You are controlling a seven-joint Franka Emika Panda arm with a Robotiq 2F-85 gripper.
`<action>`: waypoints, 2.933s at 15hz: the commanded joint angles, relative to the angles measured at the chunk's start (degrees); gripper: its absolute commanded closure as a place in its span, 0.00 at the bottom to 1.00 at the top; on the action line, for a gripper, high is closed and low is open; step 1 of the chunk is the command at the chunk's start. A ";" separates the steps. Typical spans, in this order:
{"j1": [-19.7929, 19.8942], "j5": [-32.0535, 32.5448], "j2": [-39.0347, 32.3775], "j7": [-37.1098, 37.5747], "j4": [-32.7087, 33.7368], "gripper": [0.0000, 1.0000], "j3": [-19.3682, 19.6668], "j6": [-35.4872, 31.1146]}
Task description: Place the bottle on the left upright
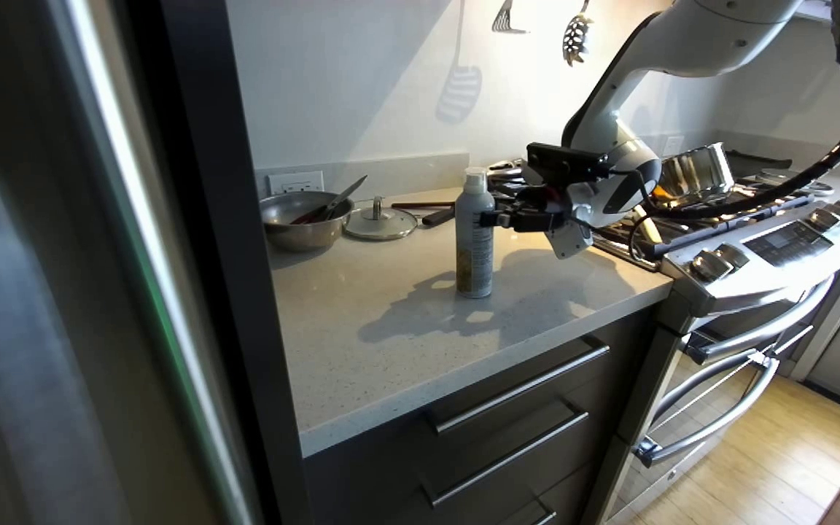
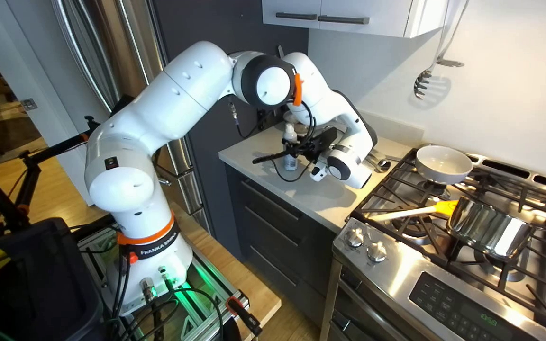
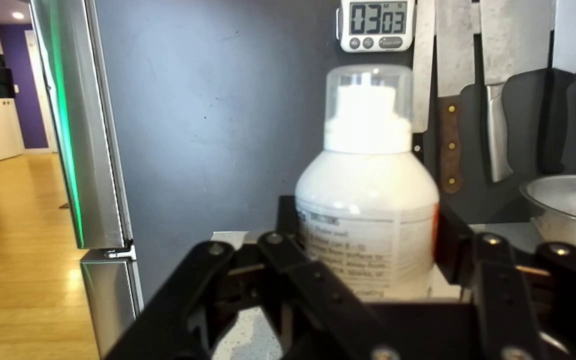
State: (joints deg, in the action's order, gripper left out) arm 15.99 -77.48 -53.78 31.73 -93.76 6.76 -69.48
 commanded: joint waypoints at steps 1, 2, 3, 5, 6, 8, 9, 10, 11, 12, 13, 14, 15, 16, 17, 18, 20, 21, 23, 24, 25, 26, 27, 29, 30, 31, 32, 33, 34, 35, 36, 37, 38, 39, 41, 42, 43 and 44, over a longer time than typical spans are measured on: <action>0.18 -1.22 -1.08 -1.07 -0.34 0.62 0.85 1.99; 0.09 -1.13 -1.13 -1.09 -0.31 0.62 1.03 1.86; -0.02 -1.15 -0.94 -0.93 -0.51 0.12 1.29 1.50; 0.05 -1.01 -0.88 -1.12 -0.52 0.06 1.55 1.57; 0.03 -0.95 -0.69 -1.09 -0.65 0.00 1.83 1.36; -0.17 -0.71 -0.09 -0.98 -1.07 0.00 2.40 0.93; -0.30 -0.63 0.14 -0.74 -1.20 0.00 2.72 0.61; -0.35 -0.34 0.19 -0.16 -1.09 0.00 2.97 0.76; -0.58 -0.01 0.51 0.53 -1.25 0.00 3.38 0.51; -0.85 0.49 0.93 1.18 -1.44 0.00 3.87 0.22; -1.12 1.09 1.30 1.58 -1.57 0.00 4.38 -0.08; -1.52 2.19 1.79 1.98 -1.70 0.00 5.16 -0.46; -1.75 3.10 2.15 2.47 -1.78 0.00 5.80 -0.70; -2.19 4.17 2.79 3.34 -2.10 0.00 6.69 -1.39; -2.61 5.42 3.18 4.09 -2.15 0.00 7.55 -2.16; -3.04 6.72 3.91 5.07 -2.54 0.00 8.45 -3.25; -3.91 9.88 5.79 7.31 -3.42 0.00 10.28 -5.94; -4.34 11.76 6.97 8.23 -4.04 0.00 11.05 -7.15; -5.39 15.96 9.77 9.97 -5.65 0.00 12.47 -9.61; -5.90 17.92 11.14 10.54 -6.34 0.00 13.04 -11.18; -6.59 19.85 13.41 11.11 -7.80 0.00 13.60 -13.09; -7.23 22.06 15.49 11.50 -8.96 0.00 14.05 -15.00; -7.90 23.86 17.69 12.05 -10.35 0.00 14.34 -17.33; -8.98 27.89 22.22 12.56 -13.20 0.00 14.66 -22.34; -9.53 30.09 24.92 12.92 -14.92 0.00 14.68 -25.04; -10.09 32.50 27.65 13.10 -16.92 0.00 14.62 -27.91; -10.58 34.86 29.85 13.59 -18.55 0.00 14.33 -30.95; -11.14 37.47 32.37 14.53 -20.67 0.00 14.11 -34.07; -11.58 40.18 34.70 15.58 -22.61 0.00 13.91 -37.09; -12.05 42.83 37.01 16.68 -24.81 0.00 13.61 -40.43; -12.34 45.17 39.09 17.73 -26.99 0.00 13.18 -44.18; -12.67 47.83 41.44 19.14 -29.11 0.00 12.68 -47.79; -13.04 50.11 43.67 20.46 -31.77 0.00 12.01 -51.95; -13.14 52.66 45.65 22.00 -33.79 0.00 11.35 -55.64; -13.29 57.51 49.54 25.34 -38.41 0.00 9.83 -63.92; -13.25 59.92 51.08 27.14 -40.54 0.00 9.11 -67.95; -13.11 62.61 52.89 29.29 -42.52 0.00 8.41 -71.41; -12.81 64.79 54.40 31.34 -44.46 0.00 7.66 -74.40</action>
State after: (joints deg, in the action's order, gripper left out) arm 2.78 -19.20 -6.18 57.39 -130.34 16.24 -135.52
